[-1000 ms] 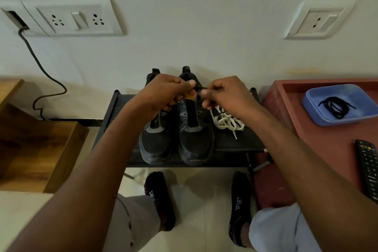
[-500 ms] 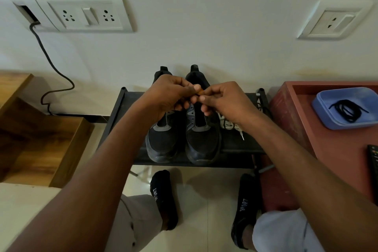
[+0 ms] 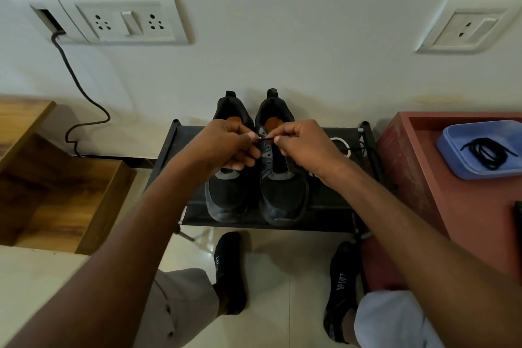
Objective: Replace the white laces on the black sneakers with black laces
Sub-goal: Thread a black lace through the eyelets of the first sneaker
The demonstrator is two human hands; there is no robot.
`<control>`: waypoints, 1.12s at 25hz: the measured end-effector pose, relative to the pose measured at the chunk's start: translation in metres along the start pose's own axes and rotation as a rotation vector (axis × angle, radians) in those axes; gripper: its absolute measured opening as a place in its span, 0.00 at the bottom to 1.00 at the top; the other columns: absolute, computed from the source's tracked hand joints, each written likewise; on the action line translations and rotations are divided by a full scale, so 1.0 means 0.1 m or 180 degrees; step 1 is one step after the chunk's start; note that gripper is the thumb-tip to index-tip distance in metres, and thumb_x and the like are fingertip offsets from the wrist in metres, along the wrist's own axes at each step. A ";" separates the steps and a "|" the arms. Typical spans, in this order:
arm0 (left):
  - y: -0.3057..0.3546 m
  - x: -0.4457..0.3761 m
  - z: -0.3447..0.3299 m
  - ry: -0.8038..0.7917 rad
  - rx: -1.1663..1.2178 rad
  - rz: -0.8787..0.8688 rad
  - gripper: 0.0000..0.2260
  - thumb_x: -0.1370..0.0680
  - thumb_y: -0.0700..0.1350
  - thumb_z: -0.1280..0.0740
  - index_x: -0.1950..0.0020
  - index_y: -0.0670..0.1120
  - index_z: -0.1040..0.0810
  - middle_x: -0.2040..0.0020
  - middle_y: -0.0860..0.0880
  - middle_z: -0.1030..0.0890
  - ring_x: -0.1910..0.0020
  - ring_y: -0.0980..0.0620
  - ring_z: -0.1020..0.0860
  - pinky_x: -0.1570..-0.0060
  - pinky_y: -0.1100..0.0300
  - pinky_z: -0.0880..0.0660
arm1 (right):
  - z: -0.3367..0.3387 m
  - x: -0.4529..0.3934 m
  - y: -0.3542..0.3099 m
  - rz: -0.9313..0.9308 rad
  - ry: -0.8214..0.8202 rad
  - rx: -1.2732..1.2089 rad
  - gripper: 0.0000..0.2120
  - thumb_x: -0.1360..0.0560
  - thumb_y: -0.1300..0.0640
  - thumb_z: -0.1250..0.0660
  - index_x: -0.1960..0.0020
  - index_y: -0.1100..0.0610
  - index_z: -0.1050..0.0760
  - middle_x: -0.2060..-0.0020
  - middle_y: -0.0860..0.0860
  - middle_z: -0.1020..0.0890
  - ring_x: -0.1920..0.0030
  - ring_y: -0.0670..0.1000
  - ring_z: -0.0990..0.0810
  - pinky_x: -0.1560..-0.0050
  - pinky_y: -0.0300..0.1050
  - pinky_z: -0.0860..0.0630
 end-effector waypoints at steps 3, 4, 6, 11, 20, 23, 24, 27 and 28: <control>-0.18 0.00 0.19 0.0120 -0.1411 0.0385 0.07 0.14 0.44 0.38 0.43 0.44 0.20 0.58 0.41 0.16 0.65 0.47 0.18 0.71 0.60 0.24 | -0.15 0.00 0.05 -0.0022 0.0104 0.0090 0.06 0.22 0.56 0.27 0.55 0.48 0.13 0.68 0.40 0.16 0.65 0.41 0.18 0.58 0.43 0.20; -0.25 0.01 0.26 0.0067 -0.1768 0.0466 0.07 0.14 0.43 0.38 0.42 0.46 0.20 0.58 0.41 0.16 0.65 0.47 0.19 0.70 0.60 0.25 | -0.22 0.01 0.06 0.0024 0.0018 0.0180 0.04 0.22 0.54 0.25 0.55 0.48 0.12 0.70 0.37 0.18 0.65 0.38 0.19 0.59 0.39 0.23; -0.34 0.02 0.38 -0.0145 -0.1799 0.0586 0.08 0.14 0.42 0.38 0.39 0.50 0.21 0.60 0.42 0.18 0.65 0.48 0.20 0.68 0.60 0.25 | -0.35 0.03 0.08 0.0144 -0.0128 0.0501 0.02 0.23 0.51 0.24 0.53 0.47 0.12 0.69 0.36 0.18 0.63 0.36 0.19 0.58 0.36 0.26; -0.37 -0.06 0.48 -0.0429 -0.1527 0.0565 0.11 0.15 0.42 0.36 0.37 0.55 0.20 0.64 0.44 0.19 0.65 0.48 0.19 0.63 0.56 0.21 | -0.63 0.04 0.07 0.0188 0.0001 0.1018 0.03 0.23 0.48 0.26 0.52 0.43 0.13 0.61 0.41 0.14 0.57 0.43 0.16 0.54 0.44 0.17; -0.42 -0.12 0.42 -0.0484 -0.1237 0.0738 0.10 0.16 0.36 0.35 0.41 0.49 0.19 0.61 0.43 0.18 0.62 0.47 0.17 0.55 0.53 0.17 | -0.77 0.06 -0.06 0.0810 0.0228 0.2037 0.06 0.22 0.48 0.30 0.51 0.48 0.16 0.61 0.47 0.16 0.60 0.52 0.16 0.59 0.49 0.18; -0.48 -0.13 0.38 -0.0411 -0.1034 0.0841 0.10 0.17 0.33 0.35 0.43 0.46 0.18 0.63 0.44 0.19 0.64 0.48 0.19 0.56 0.54 0.19 | -0.81 0.08 -0.08 0.0957 0.0269 0.2256 0.07 0.20 0.49 0.33 0.49 0.50 0.18 0.59 0.50 0.16 0.58 0.55 0.16 0.58 0.50 0.19; -0.48 -0.13 0.37 -0.0404 -0.0974 0.0863 0.10 0.17 0.34 0.35 0.43 0.45 0.18 0.63 0.44 0.19 0.64 0.48 0.19 0.56 0.54 0.20 | -0.81 0.08 -0.08 0.0993 0.0278 0.2338 0.07 0.20 0.49 0.33 0.49 0.50 0.18 0.59 0.50 0.16 0.57 0.56 0.17 0.58 0.49 0.20; -0.48 -0.15 0.35 -0.0385 -0.0939 0.0871 0.08 0.17 0.35 0.35 0.43 0.43 0.18 0.63 0.44 0.20 0.64 0.49 0.20 0.57 0.55 0.21 | -0.84 0.06 -0.06 0.0910 0.0260 0.2218 0.07 0.19 0.49 0.32 0.48 0.49 0.17 0.58 0.49 0.16 0.58 0.54 0.16 0.59 0.47 0.20; -0.48 -0.16 0.34 -0.0364 -0.0965 0.0860 0.08 0.17 0.35 0.35 0.43 0.43 0.18 0.64 0.45 0.20 0.65 0.49 0.19 0.58 0.56 0.21 | -0.84 0.07 -0.04 0.0799 0.0253 0.2032 0.06 0.19 0.49 0.32 0.48 0.48 0.16 0.59 0.48 0.15 0.58 0.52 0.16 0.59 0.47 0.19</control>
Point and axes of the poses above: each hand's wrist, its own x-axis away from the middle knuckle, its own z-axis out of the back of the hand, y = z × x, the point moved 2 cm from there along -x, towards the middle knuckle
